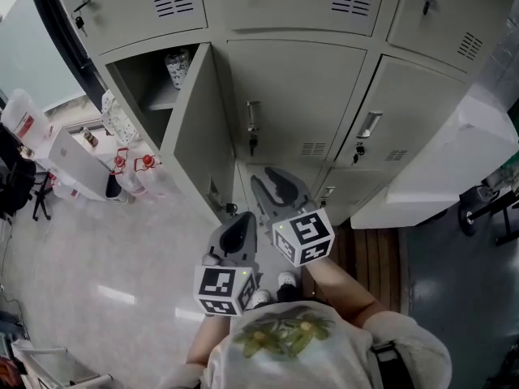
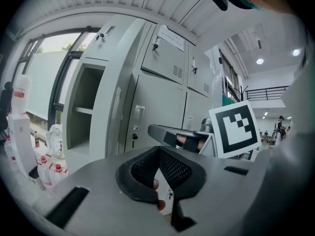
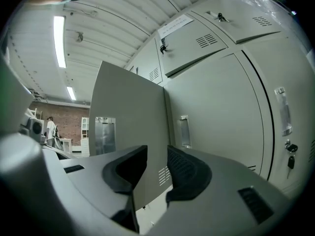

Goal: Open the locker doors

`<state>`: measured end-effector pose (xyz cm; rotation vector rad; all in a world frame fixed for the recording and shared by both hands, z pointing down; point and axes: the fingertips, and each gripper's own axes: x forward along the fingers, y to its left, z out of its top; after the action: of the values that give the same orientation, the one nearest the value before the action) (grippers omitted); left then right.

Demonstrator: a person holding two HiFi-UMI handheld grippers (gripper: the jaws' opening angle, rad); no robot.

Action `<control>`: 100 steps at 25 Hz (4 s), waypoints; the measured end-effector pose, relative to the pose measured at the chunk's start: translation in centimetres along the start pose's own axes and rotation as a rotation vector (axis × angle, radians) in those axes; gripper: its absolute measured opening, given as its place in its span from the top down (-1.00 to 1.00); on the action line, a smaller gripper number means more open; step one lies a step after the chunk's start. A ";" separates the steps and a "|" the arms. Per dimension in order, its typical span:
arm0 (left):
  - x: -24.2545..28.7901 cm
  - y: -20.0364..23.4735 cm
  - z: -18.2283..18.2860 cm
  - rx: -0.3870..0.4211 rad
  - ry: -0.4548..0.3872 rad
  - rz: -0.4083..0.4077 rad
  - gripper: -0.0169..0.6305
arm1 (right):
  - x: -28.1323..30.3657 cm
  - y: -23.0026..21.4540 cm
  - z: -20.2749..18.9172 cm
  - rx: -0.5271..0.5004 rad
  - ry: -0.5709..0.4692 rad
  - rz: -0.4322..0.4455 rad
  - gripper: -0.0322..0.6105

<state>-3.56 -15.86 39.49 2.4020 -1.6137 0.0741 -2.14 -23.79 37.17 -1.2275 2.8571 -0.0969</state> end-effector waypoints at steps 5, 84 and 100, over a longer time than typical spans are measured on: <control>0.6 0.7 0.1 0.010 0.002 0.020 0.86 | 1.9 -0.6 0.7 -0.004 -0.008 0.018 0.46; 0.5 1.3 -1.1 -0.016 0.058 0.014 0.86 | 9.1 -4.0 -1.5 -0.078 0.103 -0.109 0.55; -0.7 -0.3 -2.2 -0.018 0.075 -0.029 0.86 | 5.8 -2.7 -1.6 -0.080 0.089 -0.101 0.55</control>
<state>-3.39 -14.66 41.42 2.3791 -1.5396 0.1413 -4.26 -29.80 38.90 -1.4179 2.8991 -0.0408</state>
